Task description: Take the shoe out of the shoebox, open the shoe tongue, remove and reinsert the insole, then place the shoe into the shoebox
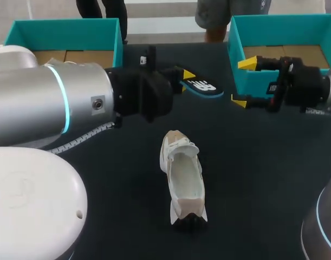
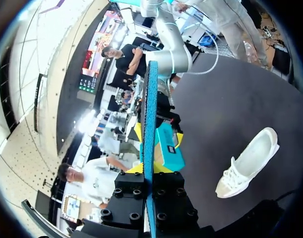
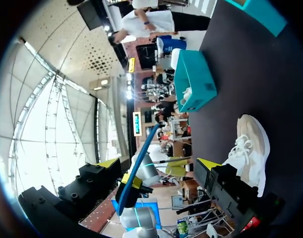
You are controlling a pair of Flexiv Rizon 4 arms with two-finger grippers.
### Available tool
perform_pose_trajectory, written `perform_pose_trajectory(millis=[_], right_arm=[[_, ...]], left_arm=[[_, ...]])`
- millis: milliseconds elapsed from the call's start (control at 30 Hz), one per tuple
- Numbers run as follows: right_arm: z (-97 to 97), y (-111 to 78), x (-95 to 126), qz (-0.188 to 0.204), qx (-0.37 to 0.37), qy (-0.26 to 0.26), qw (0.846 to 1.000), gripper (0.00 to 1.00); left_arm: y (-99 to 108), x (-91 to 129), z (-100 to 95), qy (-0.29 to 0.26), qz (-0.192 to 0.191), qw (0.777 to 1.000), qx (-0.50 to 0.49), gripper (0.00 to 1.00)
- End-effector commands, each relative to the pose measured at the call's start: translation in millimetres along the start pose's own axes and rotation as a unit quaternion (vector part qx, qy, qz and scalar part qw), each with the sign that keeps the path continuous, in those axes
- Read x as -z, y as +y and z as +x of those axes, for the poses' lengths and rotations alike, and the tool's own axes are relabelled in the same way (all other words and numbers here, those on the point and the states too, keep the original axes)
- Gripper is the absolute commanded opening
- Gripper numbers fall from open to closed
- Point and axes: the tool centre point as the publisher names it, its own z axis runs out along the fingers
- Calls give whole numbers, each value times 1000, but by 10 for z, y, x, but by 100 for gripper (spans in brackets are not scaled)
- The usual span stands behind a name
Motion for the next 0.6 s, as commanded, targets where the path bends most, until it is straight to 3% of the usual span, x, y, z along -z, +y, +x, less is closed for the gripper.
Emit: perform_pose_trajectory(millis=[33,267,600], right_arm=[[53,9,-129,-1,-5,15,1000,100],[228,-11,-245,24,-2,41,999,100],[190,-25,-253,26,-4,29,999,100]], left_arm=[[51,53,-21,45,323,945,-6,0],[34,6,-39,38,332,942,-19,0],[29,-14,-43,36,337,941,-20,0]])
